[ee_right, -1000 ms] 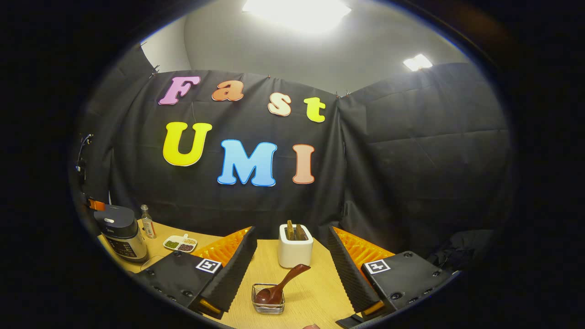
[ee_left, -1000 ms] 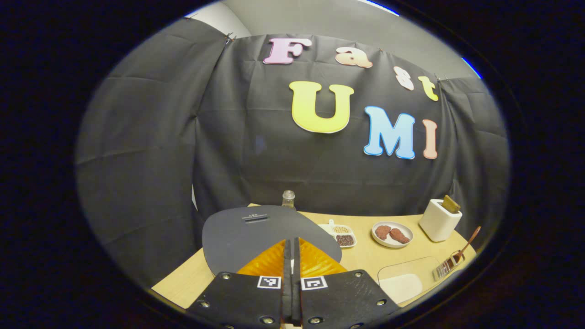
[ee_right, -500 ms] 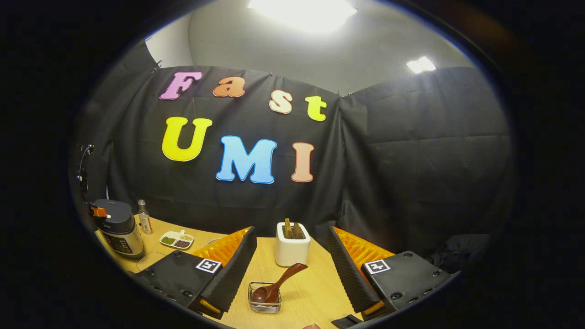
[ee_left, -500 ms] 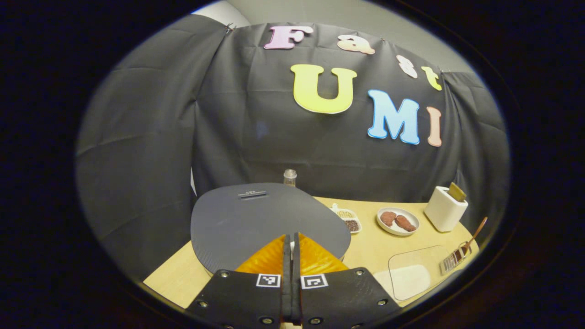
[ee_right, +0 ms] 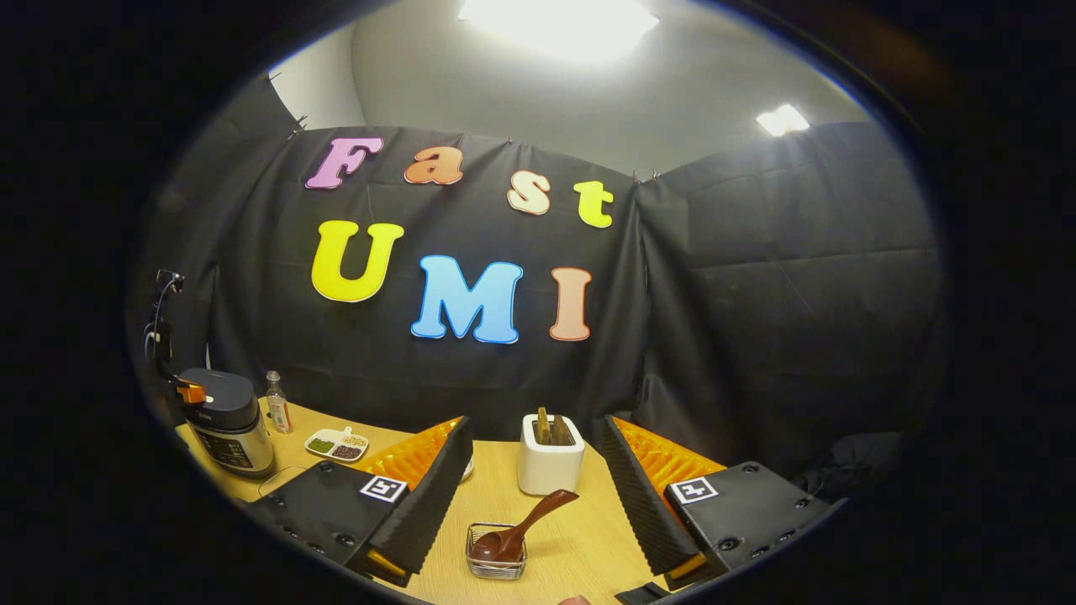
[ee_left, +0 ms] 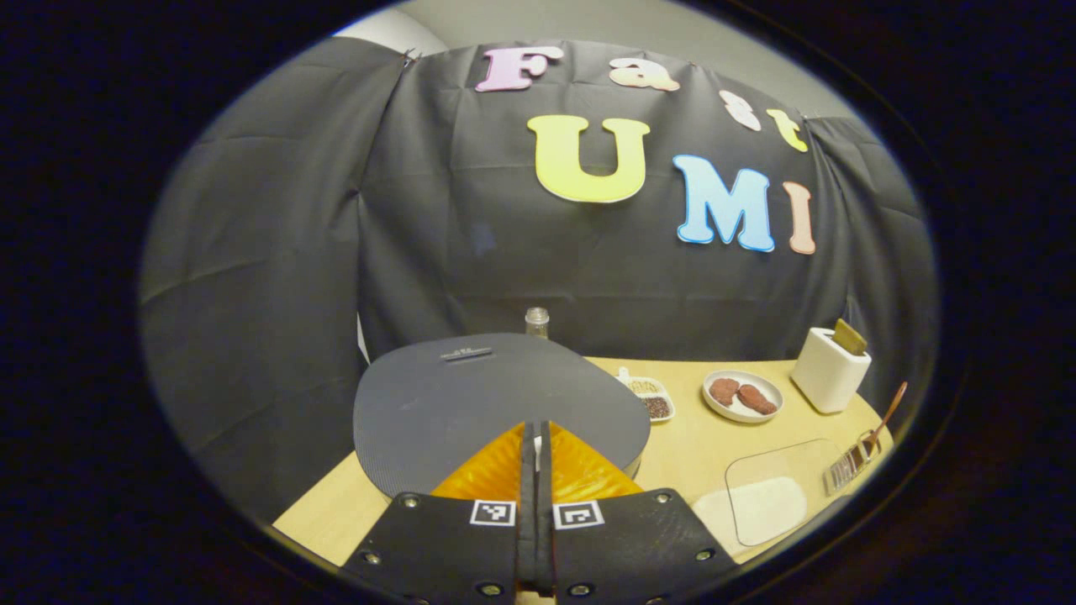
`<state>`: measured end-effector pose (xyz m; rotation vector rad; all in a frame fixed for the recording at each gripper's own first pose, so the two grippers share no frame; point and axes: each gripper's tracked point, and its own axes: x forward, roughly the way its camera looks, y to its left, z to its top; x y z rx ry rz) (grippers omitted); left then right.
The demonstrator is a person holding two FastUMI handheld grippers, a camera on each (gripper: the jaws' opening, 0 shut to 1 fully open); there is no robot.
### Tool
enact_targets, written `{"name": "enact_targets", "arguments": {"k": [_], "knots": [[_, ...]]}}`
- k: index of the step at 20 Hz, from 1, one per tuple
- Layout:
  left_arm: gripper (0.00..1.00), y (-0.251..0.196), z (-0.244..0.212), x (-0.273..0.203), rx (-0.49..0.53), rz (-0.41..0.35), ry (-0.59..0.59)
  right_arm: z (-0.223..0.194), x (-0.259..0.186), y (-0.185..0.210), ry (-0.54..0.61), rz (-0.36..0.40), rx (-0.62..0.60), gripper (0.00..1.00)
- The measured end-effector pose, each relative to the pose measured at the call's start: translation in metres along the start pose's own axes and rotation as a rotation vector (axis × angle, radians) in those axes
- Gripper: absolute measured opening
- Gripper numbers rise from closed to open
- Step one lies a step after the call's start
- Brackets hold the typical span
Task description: Close the left gripper, press the button to open the rice cooker; take a wooden spoon from the chopstick holder with the right hand, scoop a spoonful of rice and pour it into the rice cooker, then put the wooden spoon back into the chopstick holder.
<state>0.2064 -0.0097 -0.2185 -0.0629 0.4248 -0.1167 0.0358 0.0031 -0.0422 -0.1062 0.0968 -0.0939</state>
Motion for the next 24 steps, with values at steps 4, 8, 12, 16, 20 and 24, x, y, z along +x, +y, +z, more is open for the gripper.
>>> {"name": "enact_targets", "arguments": {"k": [4, 8, 12, 16, 20, 24], "knots": [[0.00, 0.007, 0.042, -0.010, -0.001, 0.023, -0.084, 0.000, -0.001, -0.007, -0.003, 0.004, 0.020, 0.98], [0.02, 0.019, 0.094, -0.024, -0.023, 0.059, -0.176, -0.003, 0.002, -0.012, 0.004, 0.014, 0.051, 0.98], [0.02, 0.029, 0.149, -0.061, -0.023, 0.098, -0.293, -0.003, 0.006, -0.013, 0.001, 0.039, 0.074, 0.97], [0.00, 0.022, 0.175, -0.105, -0.030, 0.082, -0.394, -0.009, 0.015, -0.009, 0.012, 0.072, 0.095, 0.98], [0.77, 0.019, 0.188, -0.147, -0.030, 0.062, -0.447, -0.020, 0.028, -0.006, 0.035, 0.103, 0.111, 0.98], [0.84, 0.023, 0.189, -0.181, 0.004, 0.105, -0.476, -0.033, 0.048, -0.009, 0.062, 0.114, 0.126, 0.98]]}}
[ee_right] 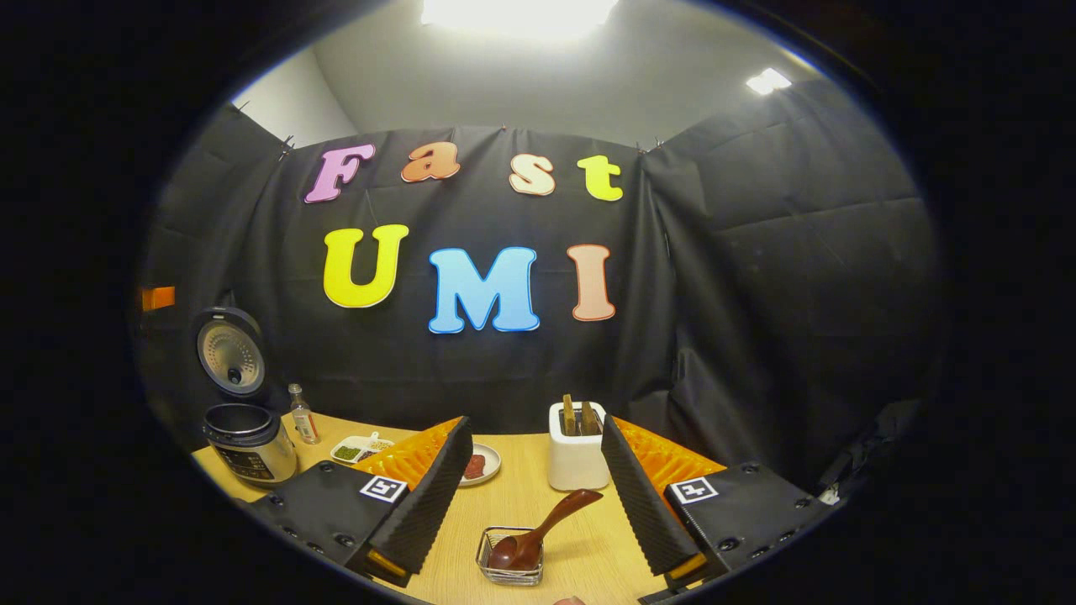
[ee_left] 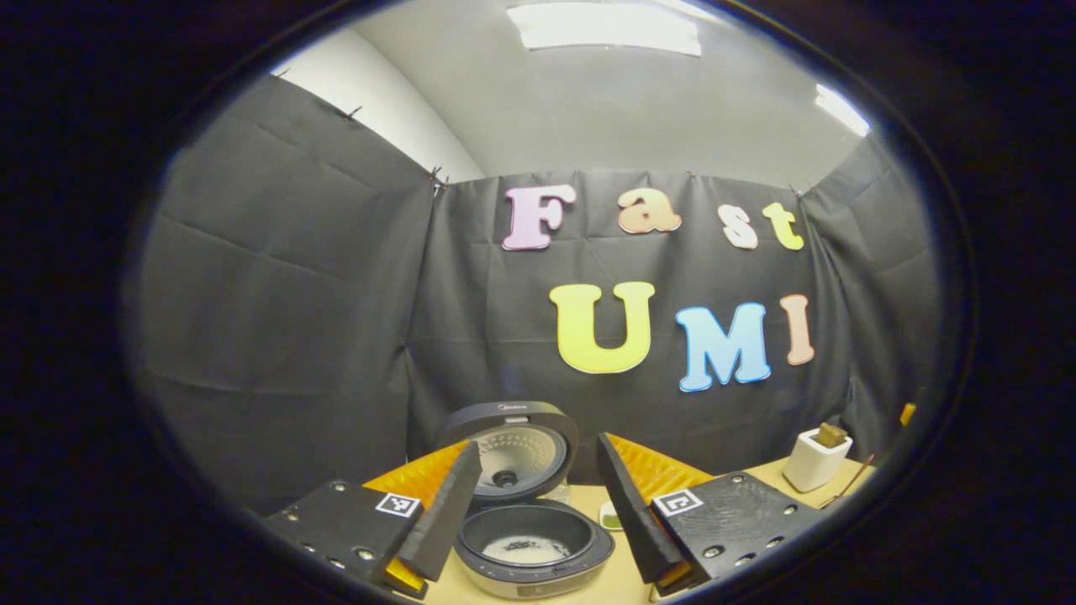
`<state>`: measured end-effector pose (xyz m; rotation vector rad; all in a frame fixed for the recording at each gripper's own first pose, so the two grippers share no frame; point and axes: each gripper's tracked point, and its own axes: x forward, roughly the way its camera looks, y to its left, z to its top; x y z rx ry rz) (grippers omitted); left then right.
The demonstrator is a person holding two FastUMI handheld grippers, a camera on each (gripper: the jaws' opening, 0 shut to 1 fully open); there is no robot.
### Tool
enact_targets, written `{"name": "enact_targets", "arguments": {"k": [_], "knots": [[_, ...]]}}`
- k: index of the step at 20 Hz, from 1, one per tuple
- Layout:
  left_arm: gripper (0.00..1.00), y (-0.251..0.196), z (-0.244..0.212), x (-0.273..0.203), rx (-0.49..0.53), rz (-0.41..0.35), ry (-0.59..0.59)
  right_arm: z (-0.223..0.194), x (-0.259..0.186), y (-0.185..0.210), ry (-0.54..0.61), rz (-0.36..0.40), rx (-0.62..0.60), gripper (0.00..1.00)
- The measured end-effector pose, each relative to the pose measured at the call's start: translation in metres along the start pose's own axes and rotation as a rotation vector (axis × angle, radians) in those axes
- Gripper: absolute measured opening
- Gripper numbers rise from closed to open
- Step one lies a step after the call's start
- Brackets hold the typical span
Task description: Close the left gripper, press the button to open the rice cooker; take a wooden spoon from the chopstick holder with the right hand, scoop a spoonful of rice and pour it into the rice cooker, then put the wooden spoon back into the chopstick holder.
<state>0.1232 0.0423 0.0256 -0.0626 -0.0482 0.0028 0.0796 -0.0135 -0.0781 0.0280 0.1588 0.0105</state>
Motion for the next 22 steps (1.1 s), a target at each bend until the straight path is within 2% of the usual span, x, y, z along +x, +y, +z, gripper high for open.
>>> {"name": "enact_targets", "arguments": {"k": [6, 11, 17, 22], "knots": [[0.84, 0.016, 0.003, -0.047, 0.059, 0.016, 0.015, -0.033, 0.032, -0.010, 0.070, -0.008, 0.012, 0.98], [0.84, 0.037, -0.006, -0.075, 0.067, 0.053, 0.055, -0.073, 0.059, -0.019, 0.175, -0.021, 0.071, 0.97], [0.84, 0.063, -0.013, -0.093, 0.066, 0.110, 0.094, -0.129, 0.078, -0.036, 0.324, -0.082, 0.167, 0.98], [0.84, 0.066, -0.019, -0.098, 0.070, 0.118, 0.116, -0.173, 0.080, -0.025, 0.475, -0.064, 0.283, 0.98]]}}
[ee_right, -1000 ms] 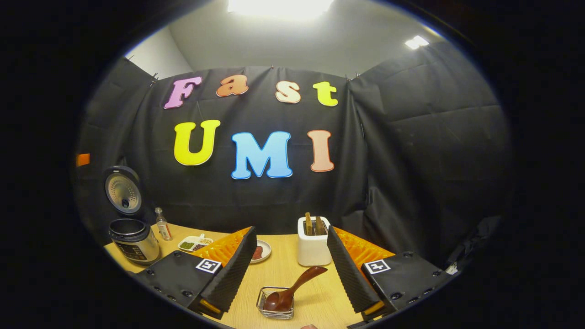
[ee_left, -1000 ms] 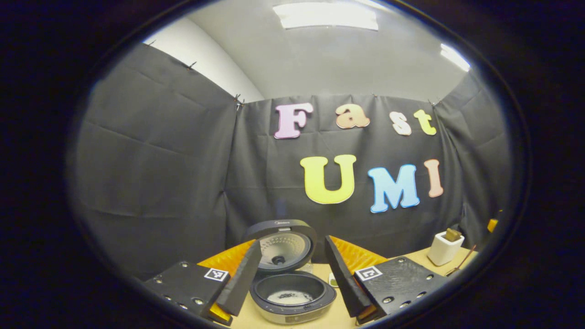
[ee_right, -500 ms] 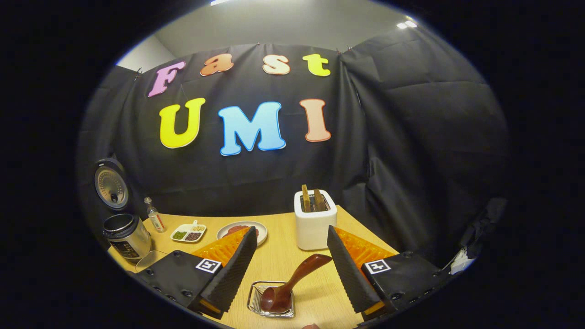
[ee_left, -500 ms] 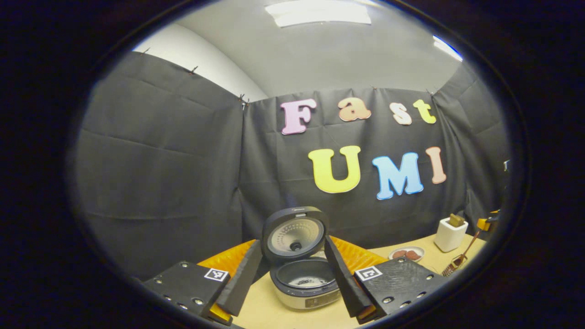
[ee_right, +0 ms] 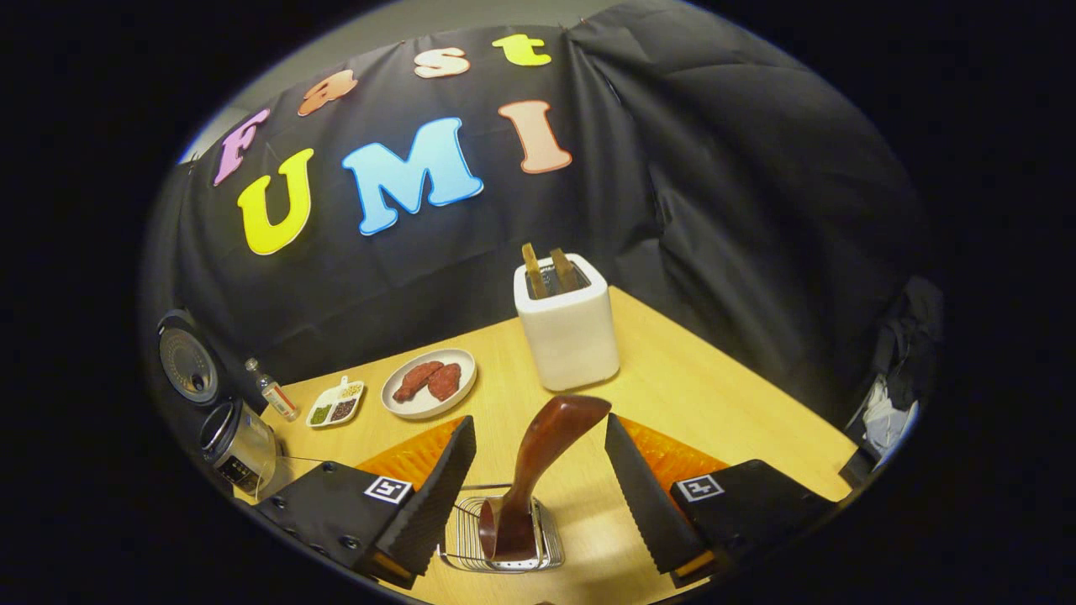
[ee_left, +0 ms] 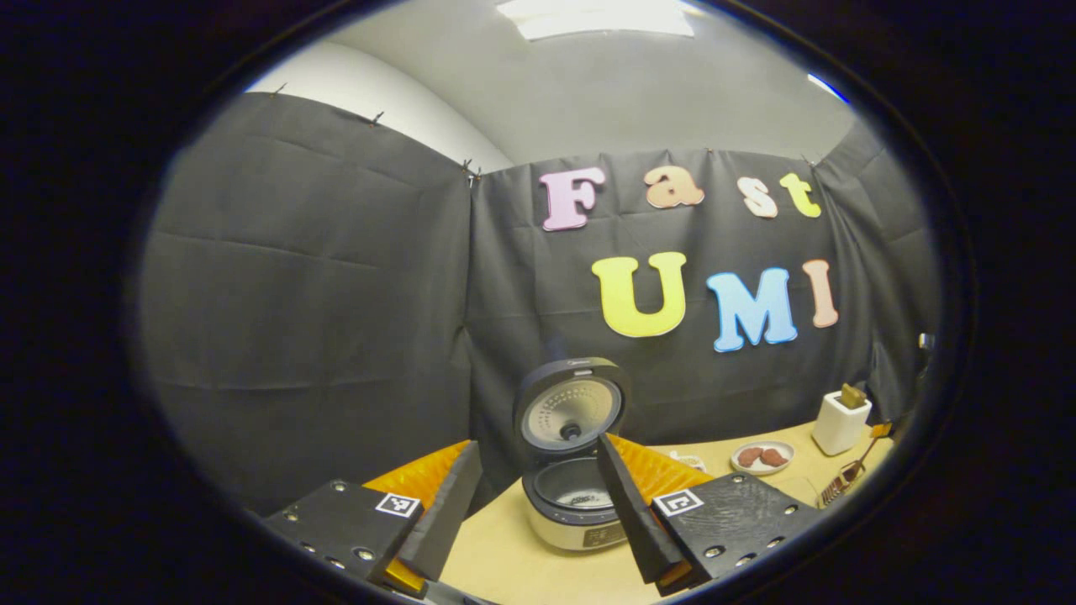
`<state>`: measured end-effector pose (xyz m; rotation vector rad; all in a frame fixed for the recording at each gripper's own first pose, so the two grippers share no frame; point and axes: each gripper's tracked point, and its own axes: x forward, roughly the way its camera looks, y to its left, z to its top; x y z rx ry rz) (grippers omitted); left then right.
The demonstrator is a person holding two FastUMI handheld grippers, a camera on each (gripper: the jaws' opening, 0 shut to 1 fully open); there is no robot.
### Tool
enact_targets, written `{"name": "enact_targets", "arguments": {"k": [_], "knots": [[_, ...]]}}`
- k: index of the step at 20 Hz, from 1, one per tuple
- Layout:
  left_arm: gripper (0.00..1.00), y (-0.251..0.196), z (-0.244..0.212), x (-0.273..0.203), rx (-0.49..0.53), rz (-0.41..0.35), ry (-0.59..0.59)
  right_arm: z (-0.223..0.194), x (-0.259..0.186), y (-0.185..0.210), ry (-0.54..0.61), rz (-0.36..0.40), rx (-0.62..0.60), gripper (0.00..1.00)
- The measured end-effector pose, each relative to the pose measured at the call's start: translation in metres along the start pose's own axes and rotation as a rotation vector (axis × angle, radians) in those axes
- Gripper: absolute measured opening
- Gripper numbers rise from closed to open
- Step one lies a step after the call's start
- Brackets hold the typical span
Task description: Close the left gripper, press the button to open the rice cooker; take a wooden spoon from the chopstick holder with the right hand, scoop a spoonful of rice and pour it into the rice cooker, then put the wooden spoon back into the chopstick holder.
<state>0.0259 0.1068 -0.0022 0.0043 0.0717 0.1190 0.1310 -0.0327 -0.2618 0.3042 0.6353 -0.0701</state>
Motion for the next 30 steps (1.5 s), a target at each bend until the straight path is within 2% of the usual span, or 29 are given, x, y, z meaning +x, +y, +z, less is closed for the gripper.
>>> {"name": "enact_targets", "arguments": {"k": [2, 3, 4, 6, 7, 8, 10, 11, 12, 15, 23, 30], "knots": [[0.84, 0.000, -0.002, 0.000, 0.016, 0.002, 0.004, -0.013, 0.005, 0.003, 0.057, 0.018, 0.044, 0.90], [0.84, 0.000, -0.003, 0.000, 0.022, 0.000, 0.007, -0.018, 0.006, 0.007, 0.080, 0.032, 0.070, 0.94], [0.84, 0.000, -0.003, 0.001, 0.027, -0.002, 0.010, -0.021, 0.008, 0.008, 0.095, 0.034, 0.092, 0.74], [0.84, 0.001, -0.005, 0.004, 0.034, -0.005, 0.020, -0.022, 0.011, 0.010, 0.109, 0.037, 0.132, 0.55], [0.84, 0.001, -0.004, 0.005, 0.036, -0.008, 0.022, -0.023, 0.011, 0.010, 0.109, 0.035, 0.149, 0.52], [0.84, 0.003, -0.001, 0.007, 0.040, -0.010, 0.019, -0.024, 0.011, 0.009, 0.113, 0.029, 0.165, 0.26], [0.85, 0.006, 0.006, 0.010, 0.044, -0.007, 0.003, -0.024, 0.008, 0.016, 0.127, 0.038, 0.198, 0.21], [0.85, 0.006, 0.007, 0.013, 0.041, -0.009, -0.003, -0.024, 0.003, 0.011, 0.129, 0.012, 0.194, 0.20], [0.85, 0.006, 0.010, 0.014, 0.037, -0.012, -0.005, -0.029, 0.016, 0.009, 0.125, 0.005, 0.192, 0.12], [0.85, 0.003, 0.006, 0.018, 0.031, -0.025, 0.000, -0.020, -0.010, 0.022, 0.109, 0.022, 0.136, 0.12], [0.84, -0.013, 0.000, 0.033, 0.011, -0.080, -0.001, 0.039, -0.052, 0.059, -0.061, 0.038, -0.046, 0.12], [0.85, -0.008, -0.017, 0.045, -0.018, -0.100, 0.020, 0.063, -0.072, 0.125, -0.144, 0.104, -0.140, 0.12]]}}
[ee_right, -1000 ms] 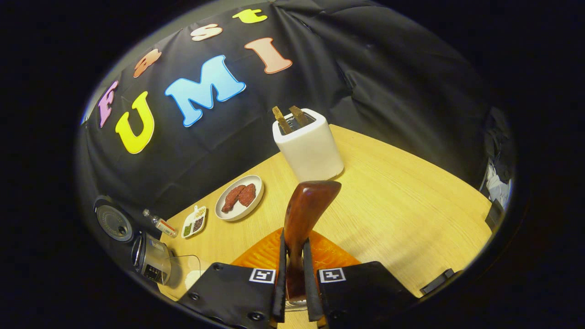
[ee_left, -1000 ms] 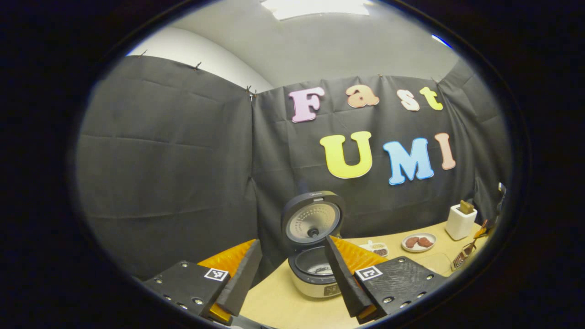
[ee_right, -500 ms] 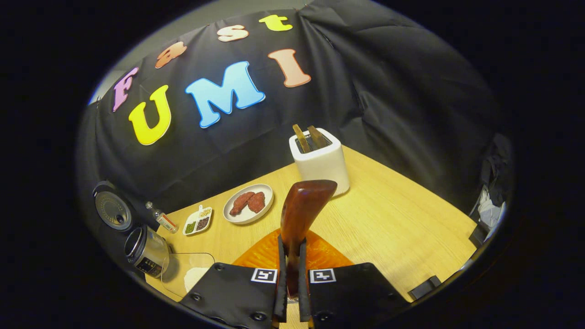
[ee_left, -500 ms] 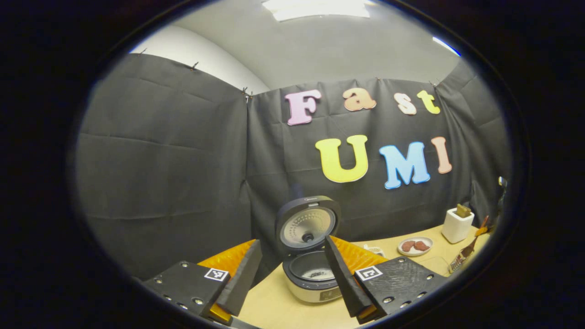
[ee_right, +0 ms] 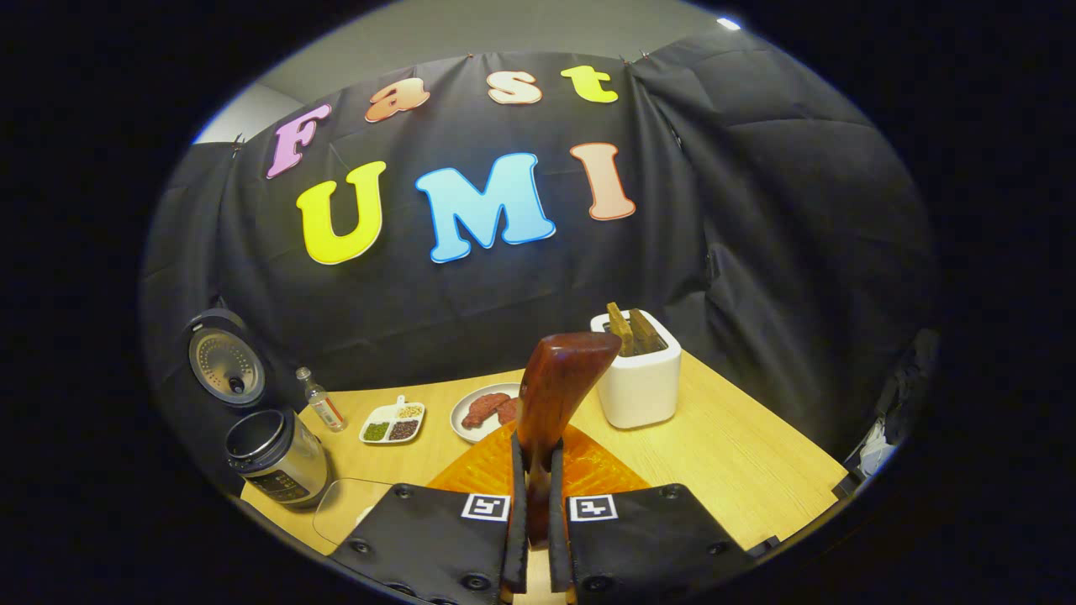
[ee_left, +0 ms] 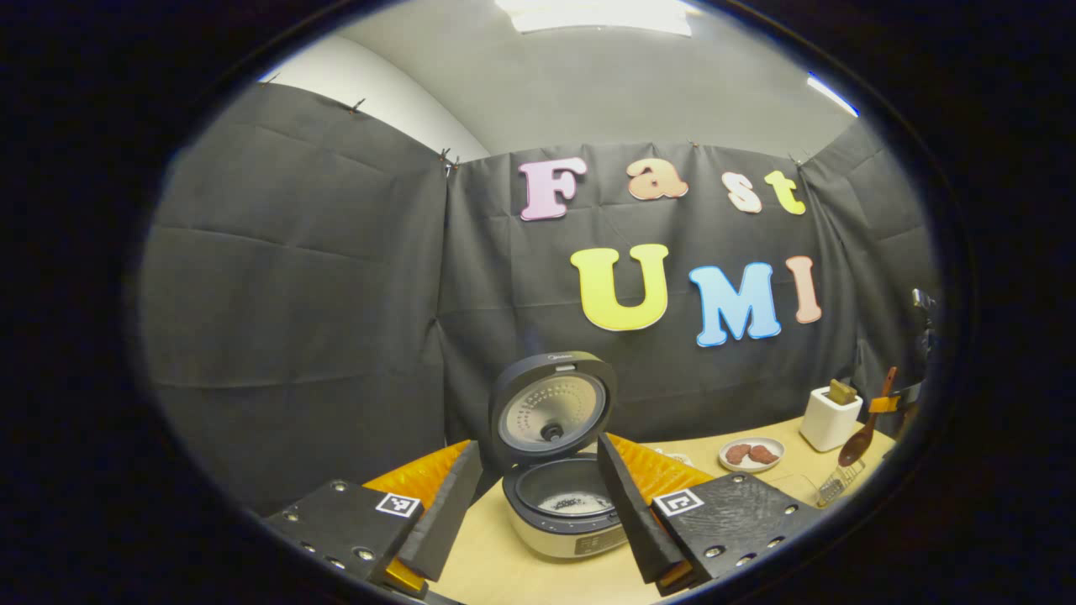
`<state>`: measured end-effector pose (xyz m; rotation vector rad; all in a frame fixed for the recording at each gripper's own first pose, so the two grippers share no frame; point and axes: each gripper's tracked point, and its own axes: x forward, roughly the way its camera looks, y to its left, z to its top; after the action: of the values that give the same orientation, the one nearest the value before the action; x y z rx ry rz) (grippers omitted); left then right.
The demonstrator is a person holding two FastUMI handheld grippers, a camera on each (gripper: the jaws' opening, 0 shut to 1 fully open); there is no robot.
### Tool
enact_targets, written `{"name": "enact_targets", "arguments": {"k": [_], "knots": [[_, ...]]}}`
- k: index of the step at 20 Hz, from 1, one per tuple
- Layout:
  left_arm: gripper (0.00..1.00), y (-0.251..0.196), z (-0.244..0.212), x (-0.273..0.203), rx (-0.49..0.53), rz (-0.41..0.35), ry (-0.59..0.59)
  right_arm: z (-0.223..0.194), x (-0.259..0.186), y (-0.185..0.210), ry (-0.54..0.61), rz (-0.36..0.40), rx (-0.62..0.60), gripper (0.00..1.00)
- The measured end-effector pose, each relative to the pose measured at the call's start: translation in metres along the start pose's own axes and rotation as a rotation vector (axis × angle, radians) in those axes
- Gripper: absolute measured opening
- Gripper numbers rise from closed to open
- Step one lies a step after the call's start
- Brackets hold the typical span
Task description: Close the left gripper, press the button to open the rice cooker; take a wooden spoon from the chopstick holder with the right hand, scoop a spoonful of rice and pour it into the rice cooker, then put the wooden spoon back into the chopstick holder.
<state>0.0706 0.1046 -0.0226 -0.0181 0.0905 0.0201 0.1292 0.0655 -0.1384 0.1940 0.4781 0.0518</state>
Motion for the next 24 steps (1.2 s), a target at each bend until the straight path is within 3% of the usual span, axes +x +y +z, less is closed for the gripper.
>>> {"name": "enact_targets", "arguments": {"k": [6, 11, 17, 24], "knots": [[0.85, 0.020, -0.012, 0.013, -0.014, 0.000, 0.018, -0.011, 0.003, 0.065, 0.013, 0.081, -0.028, 0.12], [0.84, 0.040, -0.021, 0.027, -0.027, -0.002, 0.032, -0.031, 0.004, 0.103, 0.026, 0.099, -0.074, 0.12], [0.85, 0.050, -0.034, 0.044, -0.026, -0.015, 0.044, -0.073, 0.010, 0.135, 0.029, 0.054, -0.213, 0.12], [0.84, 0.058, -0.044, 0.055, -0.020, -0.018, 0.057, -0.111, 0.029, 0.139, 0.038, -0.057, -0.398, 0.12]]}}
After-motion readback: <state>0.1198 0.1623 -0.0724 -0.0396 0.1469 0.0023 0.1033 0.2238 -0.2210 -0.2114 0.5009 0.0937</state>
